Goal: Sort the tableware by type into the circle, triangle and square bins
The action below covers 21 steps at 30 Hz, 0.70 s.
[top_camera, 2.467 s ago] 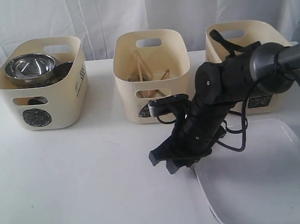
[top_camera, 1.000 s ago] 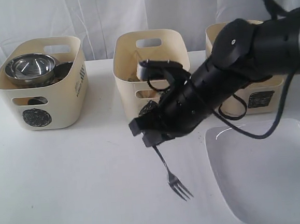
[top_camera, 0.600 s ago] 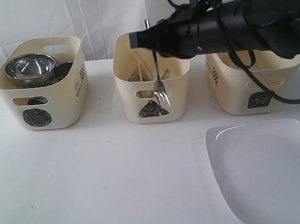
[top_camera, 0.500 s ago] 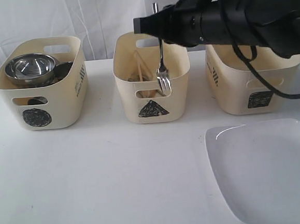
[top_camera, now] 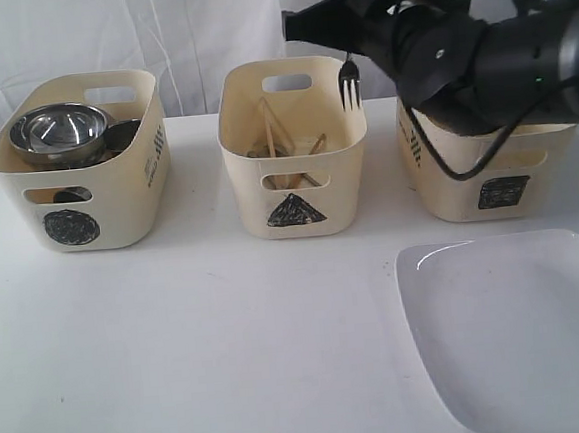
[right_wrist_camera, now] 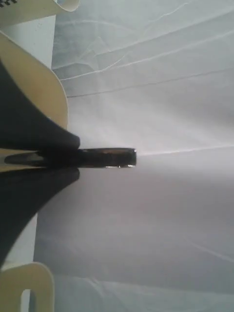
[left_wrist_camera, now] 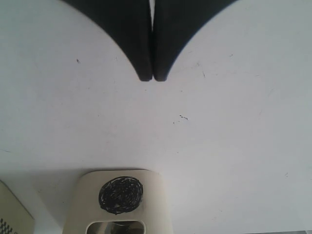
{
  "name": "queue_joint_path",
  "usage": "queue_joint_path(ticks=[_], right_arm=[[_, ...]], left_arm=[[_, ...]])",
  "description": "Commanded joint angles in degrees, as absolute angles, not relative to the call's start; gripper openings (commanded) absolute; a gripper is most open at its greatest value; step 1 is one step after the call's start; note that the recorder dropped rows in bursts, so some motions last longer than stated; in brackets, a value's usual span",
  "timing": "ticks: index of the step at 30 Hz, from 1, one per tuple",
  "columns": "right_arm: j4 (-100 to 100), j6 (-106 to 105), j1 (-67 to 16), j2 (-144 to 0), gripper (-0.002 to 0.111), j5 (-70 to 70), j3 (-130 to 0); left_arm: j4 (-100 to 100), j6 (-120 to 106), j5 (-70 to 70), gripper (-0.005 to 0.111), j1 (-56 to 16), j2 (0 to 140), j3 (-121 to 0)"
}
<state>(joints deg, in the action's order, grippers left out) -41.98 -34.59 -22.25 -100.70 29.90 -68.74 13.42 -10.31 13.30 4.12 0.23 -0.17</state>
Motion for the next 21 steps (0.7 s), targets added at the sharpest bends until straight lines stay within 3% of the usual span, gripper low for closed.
queue_joint_path(ticks=[1, 4, 11, 18, 21], right_arm=[[-37.28, -32.69, -22.21, -106.66, 0.000, 31.87, -73.17], [-37.28, -32.69, -22.21, -110.30, 0.006, 32.01, -76.12], [-37.28, -29.75, -22.21, -114.33, 0.035, 30.09, -79.40], [-37.48, -29.75, -22.21, -112.26, 0.035, 24.50, -79.40], [-37.62, -29.75, -22.21, -107.31, 0.035, 13.35, -79.40]], left_arm=[[13.68, -10.33, 13.41, 0.000, 3.87, 0.00, 0.00], [13.68, -10.33, 13.41, 0.000, 3.87, 0.00, 0.00], [13.68, -10.33, 13.41, 0.000, 3.87, 0.00, 0.00], [13.68, -10.33, 13.41, 0.000, 3.87, 0.00, 0.00], [13.68, -10.33, 13.41, 0.000, 3.87, 0.00, 0.00]])
